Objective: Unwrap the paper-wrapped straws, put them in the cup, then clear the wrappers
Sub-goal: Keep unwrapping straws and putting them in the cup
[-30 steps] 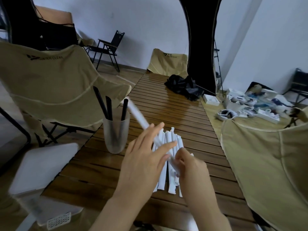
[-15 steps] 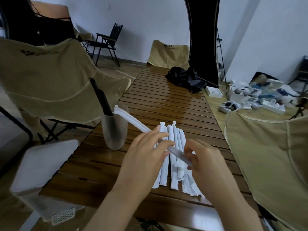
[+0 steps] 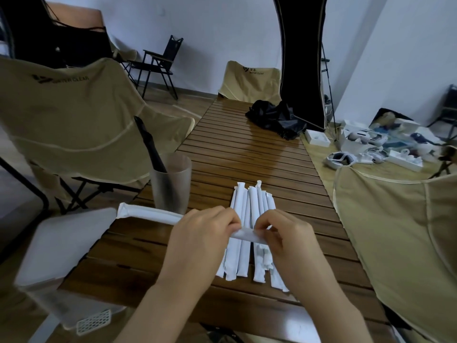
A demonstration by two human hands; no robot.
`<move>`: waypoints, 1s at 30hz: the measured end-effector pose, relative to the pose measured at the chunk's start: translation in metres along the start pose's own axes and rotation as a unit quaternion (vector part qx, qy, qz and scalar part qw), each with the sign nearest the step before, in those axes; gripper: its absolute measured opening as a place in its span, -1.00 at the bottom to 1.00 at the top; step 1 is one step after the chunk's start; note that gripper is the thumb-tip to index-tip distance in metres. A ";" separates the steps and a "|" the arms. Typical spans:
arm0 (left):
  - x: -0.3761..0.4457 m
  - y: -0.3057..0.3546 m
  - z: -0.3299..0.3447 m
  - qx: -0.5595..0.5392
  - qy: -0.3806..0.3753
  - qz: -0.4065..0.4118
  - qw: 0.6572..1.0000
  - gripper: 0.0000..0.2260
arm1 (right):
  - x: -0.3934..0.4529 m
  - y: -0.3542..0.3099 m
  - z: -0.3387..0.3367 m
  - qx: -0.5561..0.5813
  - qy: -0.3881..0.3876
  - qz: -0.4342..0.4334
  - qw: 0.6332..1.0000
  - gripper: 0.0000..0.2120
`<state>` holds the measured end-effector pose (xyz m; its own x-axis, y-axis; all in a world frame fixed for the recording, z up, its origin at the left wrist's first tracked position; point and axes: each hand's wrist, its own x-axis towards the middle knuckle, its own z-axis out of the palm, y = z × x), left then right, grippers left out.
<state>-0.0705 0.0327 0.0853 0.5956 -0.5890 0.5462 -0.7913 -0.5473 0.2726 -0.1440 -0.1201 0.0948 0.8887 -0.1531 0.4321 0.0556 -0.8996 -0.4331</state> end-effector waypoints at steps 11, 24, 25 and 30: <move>-0.010 -0.023 0.005 -0.099 -0.053 -0.137 0.984 -0.88 | 0.015 -0.008 0.053 -0.015 0.080 -0.054 0.995 -0.65; -0.008 -0.048 0.004 -0.134 -0.032 -0.252 0.958 -0.91 | 0.024 -0.016 0.064 0.009 0.137 -0.070 0.988 -0.76; -0.008 -0.049 0.002 -0.120 -0.031 -0.251 0.960 -0.92 | 0.024 -0.012 0.063 0.002 0.138 -0.062 0.989 -0.74; -0.012 -0.050 0.000 -0.100 -0.035 -0.231 0.967 -0.93 | 0.021 0.004 0.052 -0.025 0.111 0.009 0.994 -0.69</move>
<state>-0.0387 0.0672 0.0651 0.8945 -0.3515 0.2761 -0.4449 -0.6403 0.6262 -0.1010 -0.1061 0.0609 0.7671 -0.2502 0.5907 0.0140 -0.9141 -0.4054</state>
